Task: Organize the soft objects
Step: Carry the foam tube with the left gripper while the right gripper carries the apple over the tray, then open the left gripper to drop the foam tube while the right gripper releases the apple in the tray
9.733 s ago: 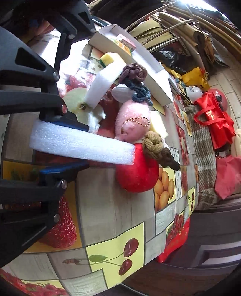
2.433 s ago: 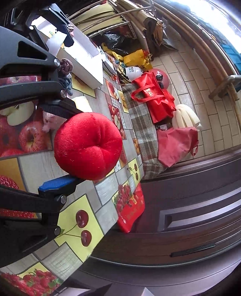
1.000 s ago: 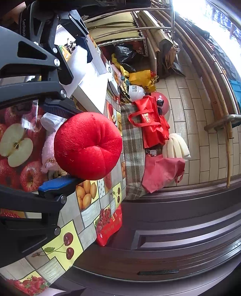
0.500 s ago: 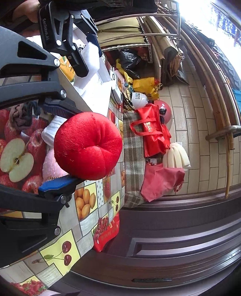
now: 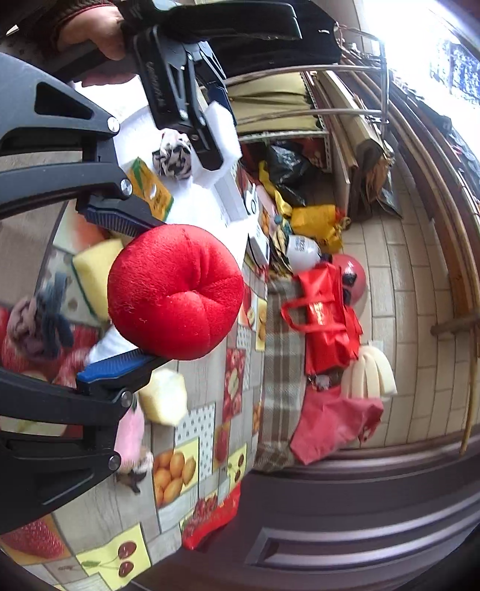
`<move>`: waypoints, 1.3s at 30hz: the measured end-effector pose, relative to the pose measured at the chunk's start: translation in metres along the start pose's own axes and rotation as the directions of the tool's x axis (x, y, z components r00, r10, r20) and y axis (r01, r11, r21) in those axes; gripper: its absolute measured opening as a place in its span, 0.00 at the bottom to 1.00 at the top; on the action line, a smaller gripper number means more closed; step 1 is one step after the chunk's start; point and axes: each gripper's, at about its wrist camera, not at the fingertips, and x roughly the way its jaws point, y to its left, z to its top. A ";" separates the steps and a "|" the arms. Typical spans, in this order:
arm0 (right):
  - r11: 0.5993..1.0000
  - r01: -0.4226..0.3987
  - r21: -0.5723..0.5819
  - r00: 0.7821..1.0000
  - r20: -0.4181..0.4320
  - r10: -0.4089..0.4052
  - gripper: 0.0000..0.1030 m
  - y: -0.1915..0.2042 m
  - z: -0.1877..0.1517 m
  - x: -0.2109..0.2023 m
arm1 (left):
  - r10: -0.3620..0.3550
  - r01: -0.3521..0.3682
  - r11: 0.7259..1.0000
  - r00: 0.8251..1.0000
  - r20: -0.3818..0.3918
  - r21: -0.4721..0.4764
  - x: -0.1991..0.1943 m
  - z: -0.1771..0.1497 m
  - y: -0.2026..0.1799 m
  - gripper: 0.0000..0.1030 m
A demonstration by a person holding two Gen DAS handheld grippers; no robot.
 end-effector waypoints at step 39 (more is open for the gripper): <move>0.995 -0.099 0.007 0.958 -0.271 0.097 0.58 0.067 0.016 0.120 | 0.186 -0.190 0.982 0.974 -0.132 -0.018 0.057 0.008 0.046 0.86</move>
